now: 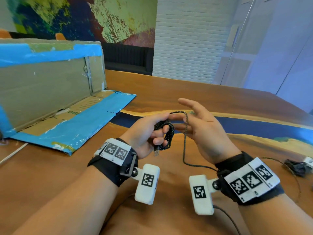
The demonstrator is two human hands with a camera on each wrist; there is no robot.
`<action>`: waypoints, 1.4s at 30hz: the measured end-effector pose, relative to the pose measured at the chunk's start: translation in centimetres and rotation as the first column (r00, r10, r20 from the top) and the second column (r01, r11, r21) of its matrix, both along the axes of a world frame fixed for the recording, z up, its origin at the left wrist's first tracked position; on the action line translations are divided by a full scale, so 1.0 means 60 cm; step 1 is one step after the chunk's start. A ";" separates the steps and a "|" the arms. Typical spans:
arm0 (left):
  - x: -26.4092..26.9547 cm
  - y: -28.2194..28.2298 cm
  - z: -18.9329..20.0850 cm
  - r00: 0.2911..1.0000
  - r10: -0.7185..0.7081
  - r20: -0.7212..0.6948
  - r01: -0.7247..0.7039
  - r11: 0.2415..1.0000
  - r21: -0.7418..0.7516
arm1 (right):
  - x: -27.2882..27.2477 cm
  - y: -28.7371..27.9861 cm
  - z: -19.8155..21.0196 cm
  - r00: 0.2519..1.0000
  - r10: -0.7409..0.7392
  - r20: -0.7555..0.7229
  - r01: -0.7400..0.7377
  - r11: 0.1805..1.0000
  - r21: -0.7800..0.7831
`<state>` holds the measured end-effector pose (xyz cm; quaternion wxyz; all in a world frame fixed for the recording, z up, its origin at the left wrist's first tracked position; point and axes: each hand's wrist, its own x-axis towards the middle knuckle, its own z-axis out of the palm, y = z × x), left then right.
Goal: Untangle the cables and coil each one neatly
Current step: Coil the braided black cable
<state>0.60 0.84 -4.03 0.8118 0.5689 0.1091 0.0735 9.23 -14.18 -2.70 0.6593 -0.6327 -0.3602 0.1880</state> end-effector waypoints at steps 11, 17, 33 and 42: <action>0.007 0.005 -0.007 0.998 0.026 -0.054 -0.021 0.995 0.099 | 0.034 -0.028 -0.044 0.970 -0.243 -0.016 0.243 0.969 0.048; -0.013 0.011 0.014 0.959 -0.104 0.264 0.177 0.945 -0.274 | 0.043 -0.044 -0.052 0.985 -0.145 0.090 0.153 0.984 -0.089; 0.003 -0.017 -0.013 0.989 -0.150 0.006 0.123 0.829 0.546 | -0.004 -0.066 -0.022 0.958 0.036 0.285 -0.001 0.992 -0.123; -0.006 -0.030 0.003 0.979 -0.151 0.137 0.141 0.987 0.078 | 0.049 -0.076 -0.045 0.949 -0.265 0.173 0.272 0.962 -0.017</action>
